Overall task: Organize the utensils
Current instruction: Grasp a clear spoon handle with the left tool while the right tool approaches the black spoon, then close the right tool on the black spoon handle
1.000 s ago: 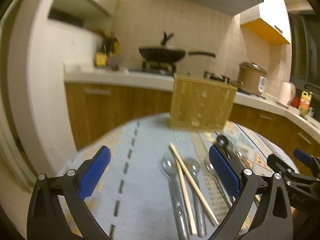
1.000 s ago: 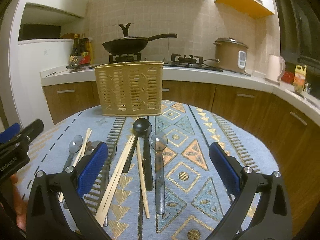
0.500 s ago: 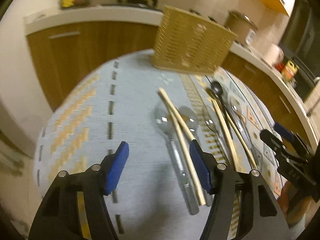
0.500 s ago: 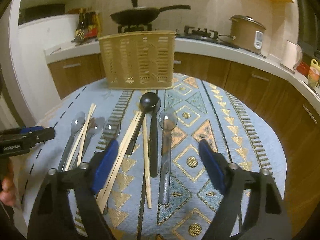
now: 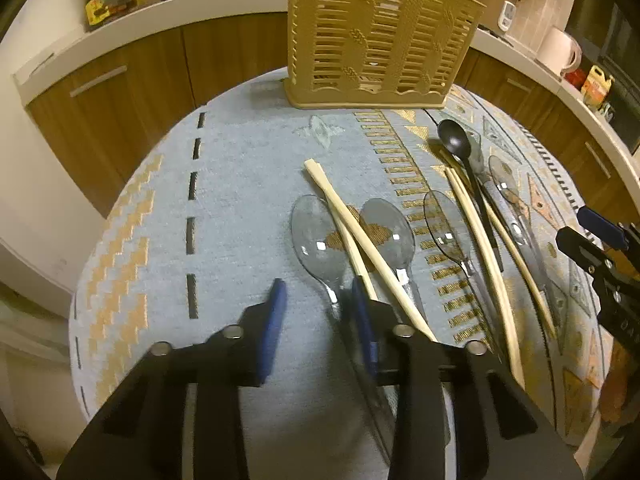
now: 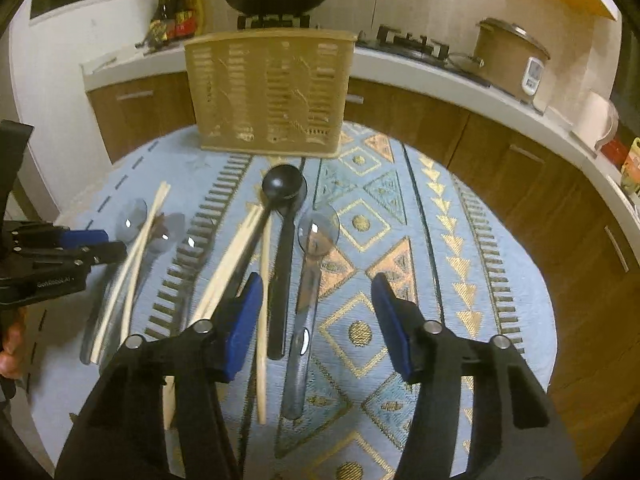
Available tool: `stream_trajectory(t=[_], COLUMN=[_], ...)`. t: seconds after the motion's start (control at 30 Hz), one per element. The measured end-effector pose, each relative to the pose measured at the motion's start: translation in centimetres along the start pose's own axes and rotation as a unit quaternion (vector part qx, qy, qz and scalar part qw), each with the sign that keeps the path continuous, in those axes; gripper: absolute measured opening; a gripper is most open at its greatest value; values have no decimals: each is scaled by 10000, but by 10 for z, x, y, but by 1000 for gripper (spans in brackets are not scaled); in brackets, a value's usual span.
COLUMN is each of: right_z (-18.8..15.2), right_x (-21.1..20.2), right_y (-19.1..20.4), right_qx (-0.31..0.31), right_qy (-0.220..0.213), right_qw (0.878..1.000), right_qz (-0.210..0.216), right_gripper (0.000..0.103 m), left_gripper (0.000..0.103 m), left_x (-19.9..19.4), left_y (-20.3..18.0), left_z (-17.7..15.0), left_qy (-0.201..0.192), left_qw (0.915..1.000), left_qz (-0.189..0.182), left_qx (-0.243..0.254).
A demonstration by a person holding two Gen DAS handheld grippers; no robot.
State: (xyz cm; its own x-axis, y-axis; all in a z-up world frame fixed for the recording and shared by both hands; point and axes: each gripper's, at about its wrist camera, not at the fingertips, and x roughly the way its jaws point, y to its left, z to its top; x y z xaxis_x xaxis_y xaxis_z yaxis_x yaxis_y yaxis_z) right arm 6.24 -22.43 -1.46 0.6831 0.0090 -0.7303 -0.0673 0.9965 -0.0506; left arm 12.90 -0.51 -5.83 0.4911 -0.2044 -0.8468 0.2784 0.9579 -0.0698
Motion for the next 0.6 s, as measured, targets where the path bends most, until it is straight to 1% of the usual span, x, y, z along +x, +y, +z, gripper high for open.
stream_trajectory(t=[0.03, 0.1, 0.17, 0.3, 0.4, 0.47, 0.6], right_z=[2, 7, 13, 26, 38, 46, 68], right_x=[4, 14, 23, 31, 39, 45, 66], right_y=[-2, -8, -15, -22, -18, -13, -5], right_qx=[26, 126, 277, 518, 670, 706, 780], right_qy=[98, 312, 488, 629, 804, 923, 1163], right_qw=[9999, 9992, 9976, 9940, 9875, 9834, 9789], right_qz=[49, 218, 415, 735, 1180, 1392, 1488], right_gripper=[47, 44, 43, 40, 37, 37, 37], left_gripper=[14, 10, 6, 6, 6, 5, 6], left_x=[-1, -1, 0, -3, -2, -3, -2], left_y=[1, 5, 13, 31, 38, 39, 41], left_z=[1, 2, 3, 3, 3, 3, 5], left_qy=[-1, 12, 6, -80, -77, -64, -10], left_qw=[10000, 9999, 9994, 9980, 9969, 9967, 9964], left_qz=[-17, -111, -217, -127, -226, -229, -318], left_qx=[-11, -121, -284, -616, -750, -771, -789])
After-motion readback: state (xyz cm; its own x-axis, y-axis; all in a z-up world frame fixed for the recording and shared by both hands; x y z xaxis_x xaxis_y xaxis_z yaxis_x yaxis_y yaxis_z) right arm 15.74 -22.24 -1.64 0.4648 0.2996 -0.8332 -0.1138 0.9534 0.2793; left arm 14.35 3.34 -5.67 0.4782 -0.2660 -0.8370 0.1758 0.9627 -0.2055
